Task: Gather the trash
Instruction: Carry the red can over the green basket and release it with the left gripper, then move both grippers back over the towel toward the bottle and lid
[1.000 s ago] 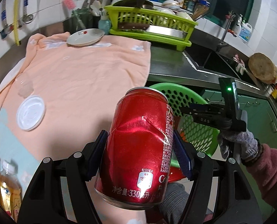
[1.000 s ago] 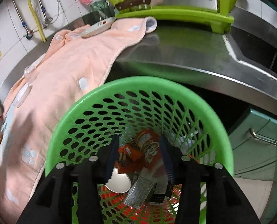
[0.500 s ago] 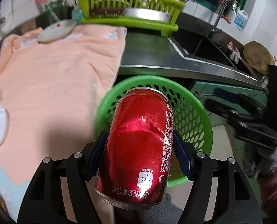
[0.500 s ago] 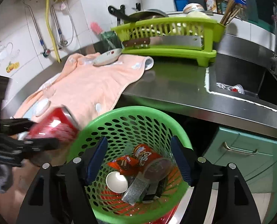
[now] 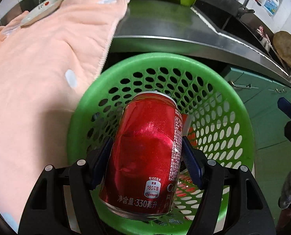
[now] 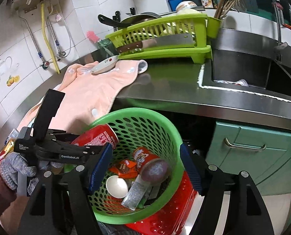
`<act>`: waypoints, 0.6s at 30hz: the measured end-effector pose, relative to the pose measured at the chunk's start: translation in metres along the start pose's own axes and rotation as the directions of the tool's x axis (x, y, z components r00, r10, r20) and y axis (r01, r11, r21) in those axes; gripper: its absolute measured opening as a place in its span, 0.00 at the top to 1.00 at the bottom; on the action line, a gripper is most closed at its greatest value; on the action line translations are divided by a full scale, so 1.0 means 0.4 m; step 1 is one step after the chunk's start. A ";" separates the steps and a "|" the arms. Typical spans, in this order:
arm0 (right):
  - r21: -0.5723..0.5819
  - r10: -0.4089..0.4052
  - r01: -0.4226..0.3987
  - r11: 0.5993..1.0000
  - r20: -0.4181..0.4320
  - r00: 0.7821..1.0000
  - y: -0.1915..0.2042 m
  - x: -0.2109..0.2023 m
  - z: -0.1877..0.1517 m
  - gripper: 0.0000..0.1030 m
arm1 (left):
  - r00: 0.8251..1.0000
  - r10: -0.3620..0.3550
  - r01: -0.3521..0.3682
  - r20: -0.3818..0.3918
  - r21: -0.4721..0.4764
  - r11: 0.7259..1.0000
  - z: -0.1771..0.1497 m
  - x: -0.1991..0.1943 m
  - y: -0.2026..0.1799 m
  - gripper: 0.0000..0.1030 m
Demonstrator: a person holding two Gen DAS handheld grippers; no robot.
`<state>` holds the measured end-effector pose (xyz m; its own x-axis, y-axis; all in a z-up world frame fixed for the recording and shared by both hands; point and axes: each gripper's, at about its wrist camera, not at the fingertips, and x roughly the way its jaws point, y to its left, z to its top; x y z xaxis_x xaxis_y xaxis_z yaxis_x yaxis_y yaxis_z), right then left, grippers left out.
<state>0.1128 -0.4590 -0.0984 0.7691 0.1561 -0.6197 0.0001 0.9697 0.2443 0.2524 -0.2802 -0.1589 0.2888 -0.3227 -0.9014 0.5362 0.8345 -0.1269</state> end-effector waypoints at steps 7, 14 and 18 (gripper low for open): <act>0.024 0.017 -0.017 1.000 -0.005 1.000 -0.018 0.010 -0.009 0.33 | 1.000 -0.019 0.019 -0.006 -0.031 0.999 0.007 0.019 0.010 0.32; 0.034 0.018 -0.018 0.999 0.014 1.000 -0.010 0.000 -0.007 0.33 | 0.999 -0.034 0.036 0.036 -0.047 0.998 0.006 -0.015 0.022 0.28; 0.042 0.025 -0.026 0.999 0.031 0.999 -0.001 -0.016 -0.002 0.32 | 0.997 -0.040 0.044 0.063 -0.063 0.997 -0.008 -0.055 0.035 0.28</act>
<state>0.1075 -0.4604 -0.0950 0.7883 0.1741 -0.5902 0.0071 0.9565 0.2916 0.2511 -0.2601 -0.1420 0.3162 -0.3833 -0.8678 0.4977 0.8458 -0.1922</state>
